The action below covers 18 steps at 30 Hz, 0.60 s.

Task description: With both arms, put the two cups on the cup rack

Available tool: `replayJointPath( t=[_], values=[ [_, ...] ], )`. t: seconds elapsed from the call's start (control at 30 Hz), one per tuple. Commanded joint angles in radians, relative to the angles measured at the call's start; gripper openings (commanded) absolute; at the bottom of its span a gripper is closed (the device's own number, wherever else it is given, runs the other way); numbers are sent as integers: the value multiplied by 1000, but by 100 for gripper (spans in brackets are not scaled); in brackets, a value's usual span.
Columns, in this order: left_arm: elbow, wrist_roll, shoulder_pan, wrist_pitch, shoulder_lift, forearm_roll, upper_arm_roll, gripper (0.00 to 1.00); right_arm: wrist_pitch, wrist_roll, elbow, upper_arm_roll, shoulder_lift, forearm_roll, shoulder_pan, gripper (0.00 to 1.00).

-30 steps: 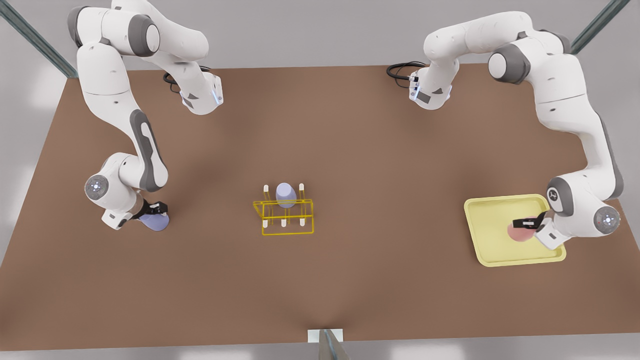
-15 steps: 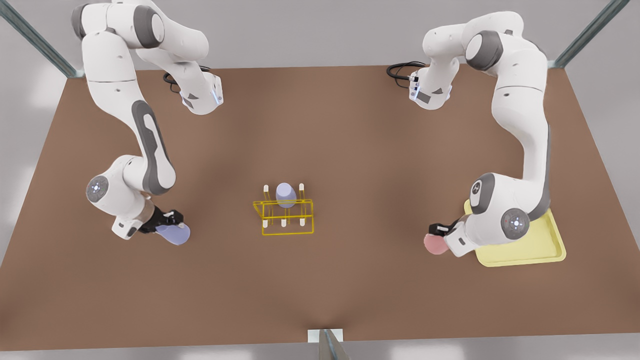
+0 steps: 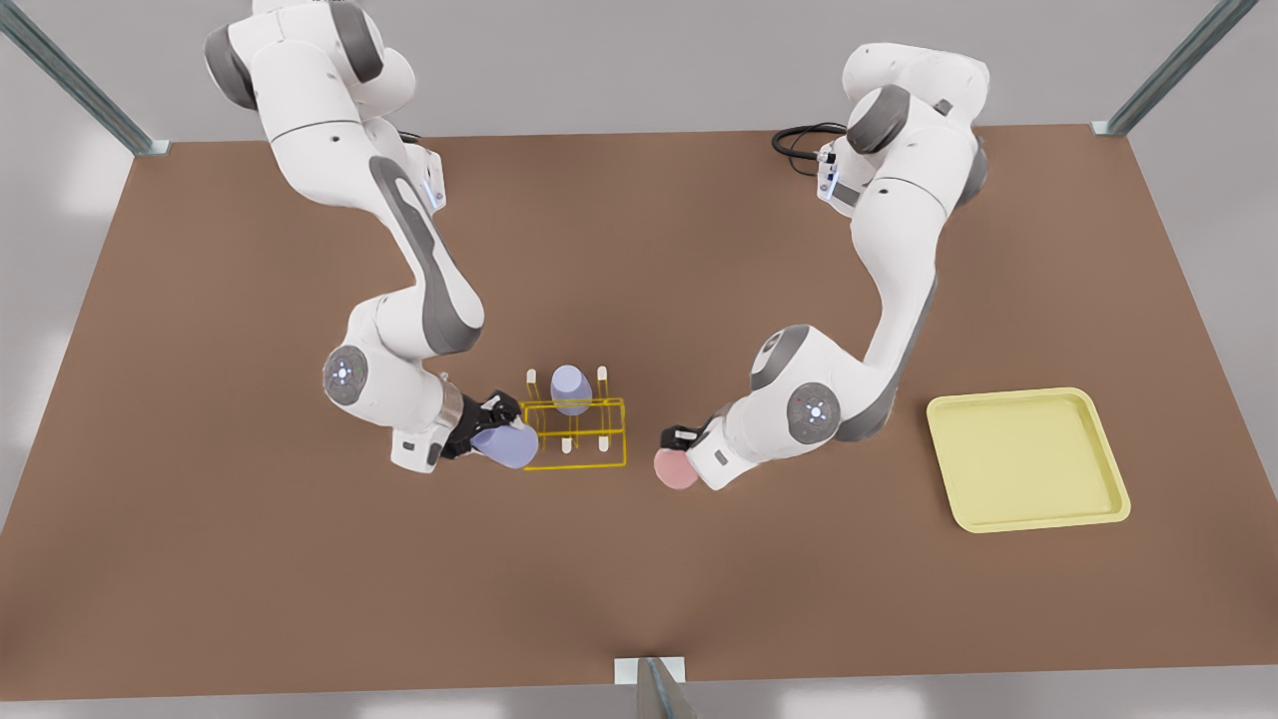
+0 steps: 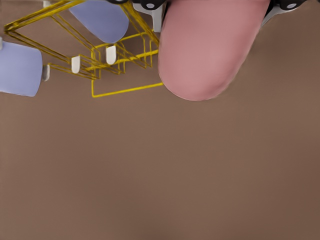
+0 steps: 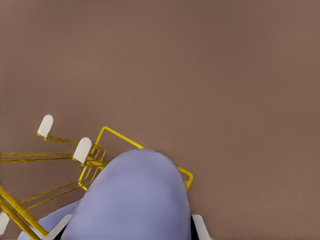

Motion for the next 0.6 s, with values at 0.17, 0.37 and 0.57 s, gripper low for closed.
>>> replayJointPath(
  t=[0.17, 0.37, 0.57],
  values=[
    [14, -448, -94, 118, 26, -6, 1, 79, 26, 194, 7, 0, 28, 9, 40, 82],
    [14, -477, -134, 153, 40, -5, 1, 79, 52, 194, 13, 0, 50, 8, 61, 100],
    [14, -482, -150, 188, 55, -5, 3, 100, 37, 199, 44, -3, 50, 6, 52, 100]
  ],
)
